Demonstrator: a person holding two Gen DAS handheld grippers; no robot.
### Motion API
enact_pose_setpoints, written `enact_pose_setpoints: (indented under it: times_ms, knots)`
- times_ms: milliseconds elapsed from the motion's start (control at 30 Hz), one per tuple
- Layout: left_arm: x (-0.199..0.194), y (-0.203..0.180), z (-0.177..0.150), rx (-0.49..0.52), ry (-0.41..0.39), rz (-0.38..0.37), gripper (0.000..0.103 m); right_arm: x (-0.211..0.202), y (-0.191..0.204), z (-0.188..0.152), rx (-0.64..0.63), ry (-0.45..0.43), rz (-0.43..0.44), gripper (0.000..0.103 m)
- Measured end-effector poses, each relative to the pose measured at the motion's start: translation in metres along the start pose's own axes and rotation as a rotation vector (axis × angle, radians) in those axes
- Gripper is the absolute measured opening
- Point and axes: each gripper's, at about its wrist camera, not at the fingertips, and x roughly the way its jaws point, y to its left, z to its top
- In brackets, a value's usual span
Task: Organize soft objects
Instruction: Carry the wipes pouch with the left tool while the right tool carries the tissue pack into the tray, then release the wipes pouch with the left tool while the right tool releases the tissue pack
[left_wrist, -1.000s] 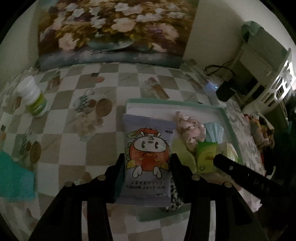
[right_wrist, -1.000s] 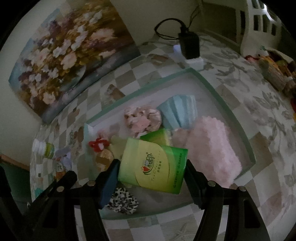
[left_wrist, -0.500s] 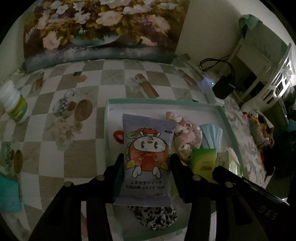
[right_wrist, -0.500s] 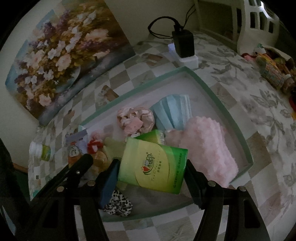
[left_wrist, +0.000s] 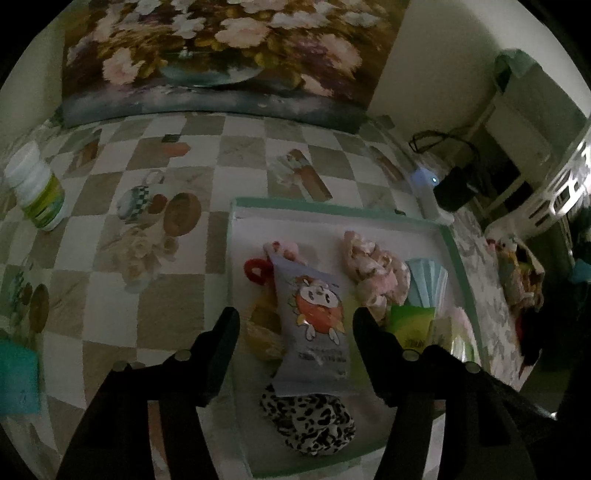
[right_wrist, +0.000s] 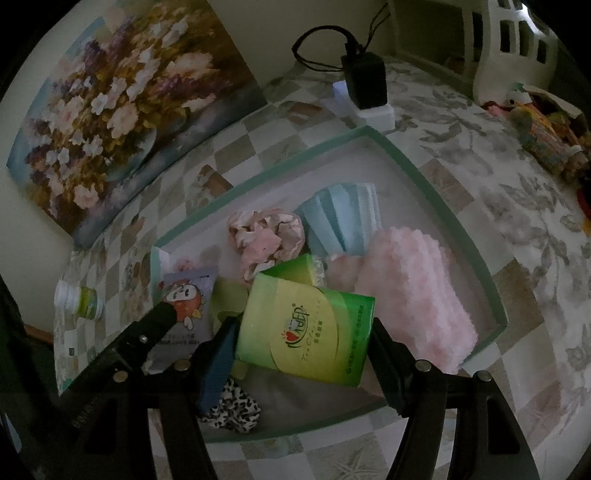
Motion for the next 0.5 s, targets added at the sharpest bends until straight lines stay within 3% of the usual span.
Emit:
enact_pose_setpoints:
  times_ms: [167,233,300,367,433,500]
  knots:
    - [-0.004,0.014,0.003,-0.052,0.011,0.076,0.073,0.001,0.002,0.000,-0.012,-0.002,-0.016,0.076]
    - [-0.003,0.020,0.003,-0.073,0.023,0.091,0.074,0.001,0.003,0.000,-0.016,-0.007,-0.030,0.085]
    - [-0.001,0.028,0.003,-0.097,0.044,0.123,0.075,0.001,0.004,0.000,-0.026,-0.013,-0.049,0.087]
    - [0.001,0.033,0.001,-0.105,0.057,0.145,0.084,0.001,0.004,0.001,-0.030,-0.015,-0.058,0.092]
    - [0.003,0.038,0.000,-0.113,0.066,0.172,0.086,0.002,0.004,0.002,-0.033,-0.018,-0.068,0.103]
    - [0.003,0.041,-0.001,-0.109,0.072,0.209,0.094,0.001,0.004,0.002,-0.040,-0.026,-0.074,0.103]
